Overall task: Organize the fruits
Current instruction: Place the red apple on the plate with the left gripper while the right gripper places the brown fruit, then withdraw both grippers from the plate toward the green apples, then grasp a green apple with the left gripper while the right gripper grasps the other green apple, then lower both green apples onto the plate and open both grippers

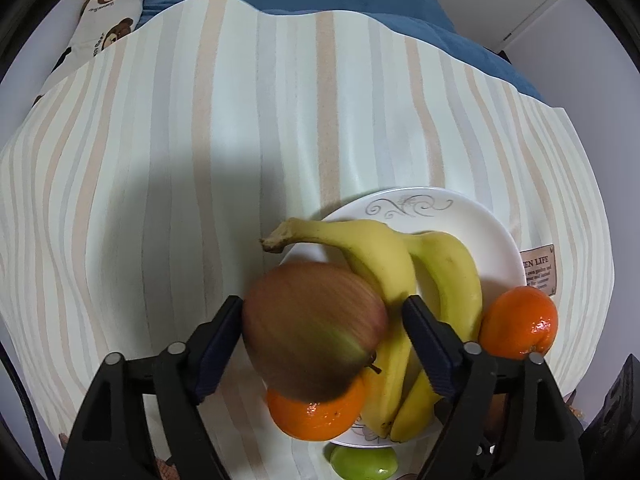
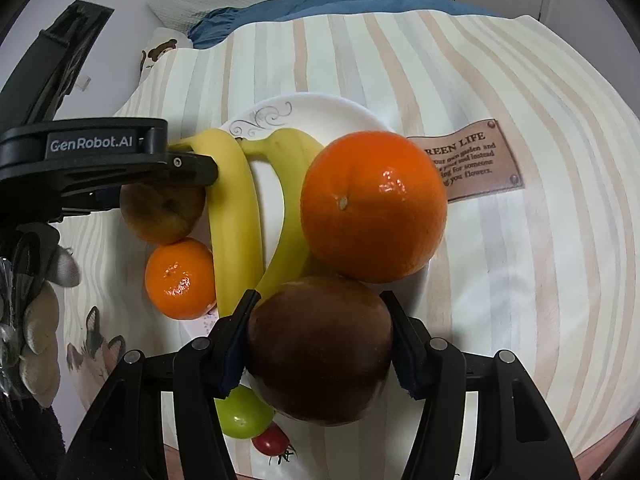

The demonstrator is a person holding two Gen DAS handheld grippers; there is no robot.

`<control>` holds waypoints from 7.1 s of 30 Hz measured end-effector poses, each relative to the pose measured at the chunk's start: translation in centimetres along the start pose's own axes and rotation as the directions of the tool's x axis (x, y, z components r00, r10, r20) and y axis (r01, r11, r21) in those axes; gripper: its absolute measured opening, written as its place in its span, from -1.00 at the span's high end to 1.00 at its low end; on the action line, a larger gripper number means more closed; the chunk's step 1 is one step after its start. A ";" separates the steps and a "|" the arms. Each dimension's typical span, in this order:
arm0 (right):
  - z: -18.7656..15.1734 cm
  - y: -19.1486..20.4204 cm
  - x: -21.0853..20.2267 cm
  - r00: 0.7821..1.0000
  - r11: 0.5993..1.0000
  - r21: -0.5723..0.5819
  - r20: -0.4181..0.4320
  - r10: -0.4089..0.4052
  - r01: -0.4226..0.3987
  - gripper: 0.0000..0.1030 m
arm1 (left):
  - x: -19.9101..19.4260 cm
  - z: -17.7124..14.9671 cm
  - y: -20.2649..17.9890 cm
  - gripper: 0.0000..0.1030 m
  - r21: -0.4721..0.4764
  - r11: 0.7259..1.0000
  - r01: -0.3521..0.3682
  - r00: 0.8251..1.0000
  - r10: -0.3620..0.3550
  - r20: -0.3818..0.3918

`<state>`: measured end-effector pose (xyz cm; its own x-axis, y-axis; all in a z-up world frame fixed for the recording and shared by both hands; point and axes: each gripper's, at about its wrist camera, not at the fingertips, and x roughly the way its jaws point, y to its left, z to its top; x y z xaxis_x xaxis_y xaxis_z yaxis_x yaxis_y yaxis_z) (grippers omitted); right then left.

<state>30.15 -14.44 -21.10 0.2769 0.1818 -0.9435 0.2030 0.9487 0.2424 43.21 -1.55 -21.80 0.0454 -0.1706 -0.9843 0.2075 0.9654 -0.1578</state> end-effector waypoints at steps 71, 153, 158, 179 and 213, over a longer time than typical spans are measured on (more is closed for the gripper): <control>-14.5 3.5 -31.8 0.902 0.969 -0.208 0.430 -0.030 0.131 -0.93 | -26.3 -28.5 -4.7 -0.80 -0.027 0.993 -0.119 0.838 0.115 0.533; -17.8 -6.1 -3.6 0.980 0.997 -0.072 -0.200 0.022 -0.037 -0.07 | 3.2 -23.7 1.2 -0.07 -0.069 0.990 -0.124 0.983 0.113 -0.145; -17.8 -5.7 -2.7 0.978 0.996 -0.090 -0.210 0.004 -0.023 -0.08 | 4.0 -23.3 -0.3 -0.07 -0.039 0.988 -0.150 0.980 0.143 -0.135; -19.9 -1.3 -0.1 0.960 0.987 -0.157 -0.280 -0.009 -0.037 -0.45 | 2.4 -25.9 -2.7 -0.02 -0.001 0.985 -0.175 0.979 0.174 -0.111; 3.0 0.6 -11.5 0.991 0.952 -0.298 0.093 0.100 -0.068 -0.19 | -10.3 -5.9 -3.3 -0.02 -0.066 0.987 0.146 0.984 -0.138 0.113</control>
<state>29.91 -16.77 -9.43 0.3816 0.2512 -0.8896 -0.1060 0.9679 0.2278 36.31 -1.81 -11.64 0.1264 -0.3230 -0.9379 0.1468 0.9412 -0.3043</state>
